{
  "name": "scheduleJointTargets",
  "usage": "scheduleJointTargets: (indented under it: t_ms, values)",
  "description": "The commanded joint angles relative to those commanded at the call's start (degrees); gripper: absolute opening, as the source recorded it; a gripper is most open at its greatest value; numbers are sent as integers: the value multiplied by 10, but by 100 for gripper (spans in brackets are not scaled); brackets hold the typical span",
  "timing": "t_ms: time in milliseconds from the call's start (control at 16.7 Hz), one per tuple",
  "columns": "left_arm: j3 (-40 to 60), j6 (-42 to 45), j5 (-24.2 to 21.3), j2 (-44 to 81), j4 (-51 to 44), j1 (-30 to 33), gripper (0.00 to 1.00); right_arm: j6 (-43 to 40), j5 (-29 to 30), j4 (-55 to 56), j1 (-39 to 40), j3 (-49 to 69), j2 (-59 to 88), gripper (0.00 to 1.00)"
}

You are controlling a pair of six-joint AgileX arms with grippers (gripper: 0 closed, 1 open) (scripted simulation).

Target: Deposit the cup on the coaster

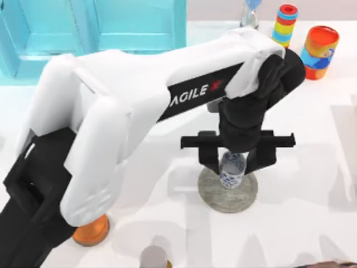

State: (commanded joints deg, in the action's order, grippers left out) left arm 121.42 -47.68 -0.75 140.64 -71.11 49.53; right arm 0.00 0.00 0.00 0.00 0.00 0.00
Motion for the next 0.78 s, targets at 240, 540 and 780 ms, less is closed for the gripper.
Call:
scheduleJointTargets:
  t_ms: [240,540,780]
  values:
    - [0,0,0,0,0,0,75,0,0,0,0,0,0,100]
    - [0,0,0,0,0,0,100,0,0,0,0,0,0,100]
    - [0,0,0,0,0,0,100,0,0,0,0,0,0,100]
